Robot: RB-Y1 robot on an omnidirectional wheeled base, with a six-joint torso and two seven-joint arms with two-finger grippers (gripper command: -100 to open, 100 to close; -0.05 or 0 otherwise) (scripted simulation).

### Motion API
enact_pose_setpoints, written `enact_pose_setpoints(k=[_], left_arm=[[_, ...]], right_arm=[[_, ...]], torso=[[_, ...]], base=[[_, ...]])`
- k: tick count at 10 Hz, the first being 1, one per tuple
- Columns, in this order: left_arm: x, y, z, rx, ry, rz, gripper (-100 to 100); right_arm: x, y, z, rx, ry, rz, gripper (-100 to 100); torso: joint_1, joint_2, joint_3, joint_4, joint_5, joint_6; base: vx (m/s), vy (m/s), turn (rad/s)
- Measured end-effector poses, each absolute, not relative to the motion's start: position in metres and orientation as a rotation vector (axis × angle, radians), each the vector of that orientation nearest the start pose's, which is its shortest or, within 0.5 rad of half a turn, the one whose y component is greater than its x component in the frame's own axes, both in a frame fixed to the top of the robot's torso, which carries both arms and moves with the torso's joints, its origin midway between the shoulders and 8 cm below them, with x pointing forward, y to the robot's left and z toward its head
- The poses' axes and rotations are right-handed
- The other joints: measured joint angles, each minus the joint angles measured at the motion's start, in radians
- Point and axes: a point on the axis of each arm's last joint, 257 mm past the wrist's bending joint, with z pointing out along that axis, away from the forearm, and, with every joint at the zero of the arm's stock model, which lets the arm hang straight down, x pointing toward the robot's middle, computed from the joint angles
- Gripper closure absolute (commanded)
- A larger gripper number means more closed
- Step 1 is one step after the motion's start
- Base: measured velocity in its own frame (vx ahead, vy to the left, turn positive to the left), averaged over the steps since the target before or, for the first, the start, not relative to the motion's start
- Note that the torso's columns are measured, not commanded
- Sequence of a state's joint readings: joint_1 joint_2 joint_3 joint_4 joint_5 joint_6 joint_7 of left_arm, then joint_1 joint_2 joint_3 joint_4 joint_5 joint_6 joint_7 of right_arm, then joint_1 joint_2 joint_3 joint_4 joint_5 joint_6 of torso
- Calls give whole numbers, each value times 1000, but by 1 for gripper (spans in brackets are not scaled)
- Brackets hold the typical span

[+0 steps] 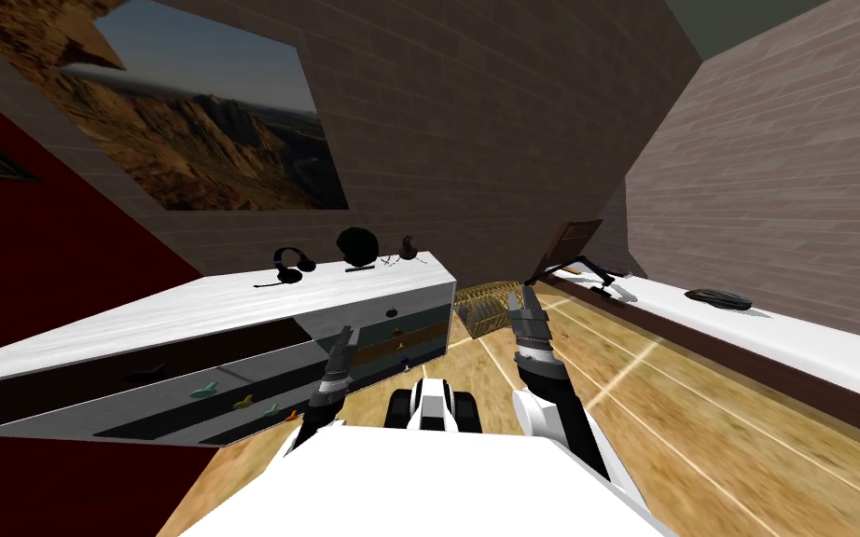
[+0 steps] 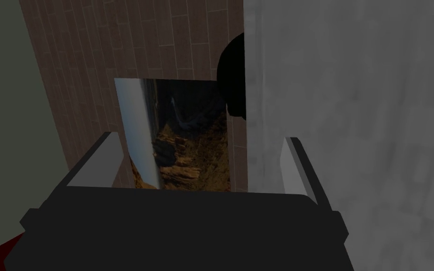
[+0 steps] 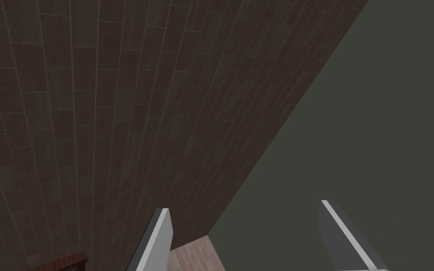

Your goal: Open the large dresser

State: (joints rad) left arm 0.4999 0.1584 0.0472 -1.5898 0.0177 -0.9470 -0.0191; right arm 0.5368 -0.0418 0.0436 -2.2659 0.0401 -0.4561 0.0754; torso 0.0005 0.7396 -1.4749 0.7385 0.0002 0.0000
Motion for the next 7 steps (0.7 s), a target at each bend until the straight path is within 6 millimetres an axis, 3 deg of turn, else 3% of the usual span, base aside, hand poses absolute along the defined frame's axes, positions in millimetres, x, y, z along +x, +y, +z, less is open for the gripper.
enact_pose_setpoints(k=[7], left_arm=[[313,340,-233,-793,891,-1123,-100]], right_arm=[[354,-262,-4,648,755,1218,0]], torso=[[-2,-2,-2,-1,-1,0]], base=[[92,-56,8]])
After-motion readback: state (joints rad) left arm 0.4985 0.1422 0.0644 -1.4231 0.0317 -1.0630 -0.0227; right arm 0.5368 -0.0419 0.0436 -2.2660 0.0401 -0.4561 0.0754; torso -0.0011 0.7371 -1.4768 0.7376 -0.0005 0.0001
